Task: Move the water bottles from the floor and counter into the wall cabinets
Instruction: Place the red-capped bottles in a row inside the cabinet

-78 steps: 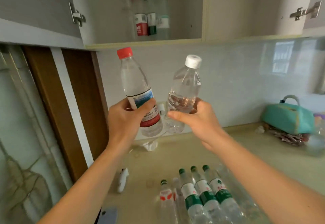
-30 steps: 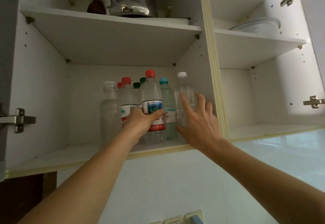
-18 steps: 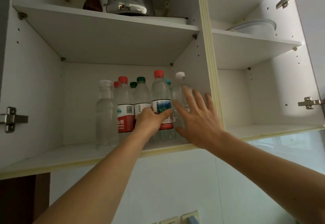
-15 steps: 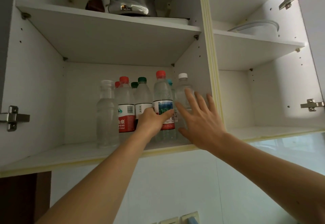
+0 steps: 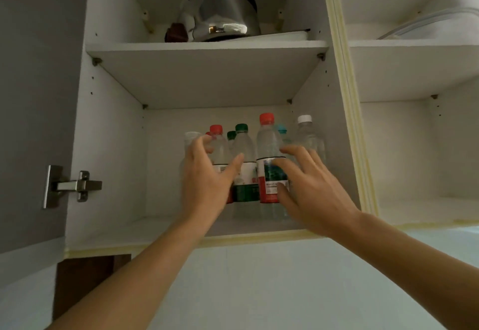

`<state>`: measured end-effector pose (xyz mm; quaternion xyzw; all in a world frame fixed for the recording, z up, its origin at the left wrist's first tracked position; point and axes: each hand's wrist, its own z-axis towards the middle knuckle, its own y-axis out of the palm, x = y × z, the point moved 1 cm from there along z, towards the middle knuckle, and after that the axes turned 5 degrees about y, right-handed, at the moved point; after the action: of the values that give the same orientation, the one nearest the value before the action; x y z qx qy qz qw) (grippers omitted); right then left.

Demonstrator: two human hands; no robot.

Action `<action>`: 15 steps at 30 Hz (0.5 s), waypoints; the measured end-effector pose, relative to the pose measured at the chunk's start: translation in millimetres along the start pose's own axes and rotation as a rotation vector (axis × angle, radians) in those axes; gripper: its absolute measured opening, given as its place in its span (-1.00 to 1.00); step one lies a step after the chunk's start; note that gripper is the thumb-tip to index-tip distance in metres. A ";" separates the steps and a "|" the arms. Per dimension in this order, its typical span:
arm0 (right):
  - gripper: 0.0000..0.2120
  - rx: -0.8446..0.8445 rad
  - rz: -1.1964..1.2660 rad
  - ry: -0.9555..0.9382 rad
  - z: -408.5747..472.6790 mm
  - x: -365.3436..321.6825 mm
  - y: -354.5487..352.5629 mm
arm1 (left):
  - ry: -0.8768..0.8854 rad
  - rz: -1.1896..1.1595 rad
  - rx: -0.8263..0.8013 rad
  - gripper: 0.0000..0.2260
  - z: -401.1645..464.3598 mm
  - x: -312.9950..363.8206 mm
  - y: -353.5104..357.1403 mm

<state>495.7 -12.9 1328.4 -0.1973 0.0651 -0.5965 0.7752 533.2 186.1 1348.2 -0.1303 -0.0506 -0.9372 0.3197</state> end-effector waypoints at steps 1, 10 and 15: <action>-0.56 0.030 0.077 -0.038 2.4 -6.8 3.2 | 0.017 0.046 0.041 -0.30 6.3 -8.1 -11.7; -0.47 0.038 0.288 -0.167 55.6 -78.9 49.3 | -0.365 0.075 -0.354 0.19 15.6 -71.7 -50.8; -0.30 -0.073 0.362 0.006 110.8 -85.8 64.3 | -0.378 -0.064 -0.473 0.09 20.4 -75.6 -51.7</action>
<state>566.7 107.5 1393.4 -0.2085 0.1233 -0.4451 0.8621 563.4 274.9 1346.3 -0.3714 0.1066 -0.8917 0.2358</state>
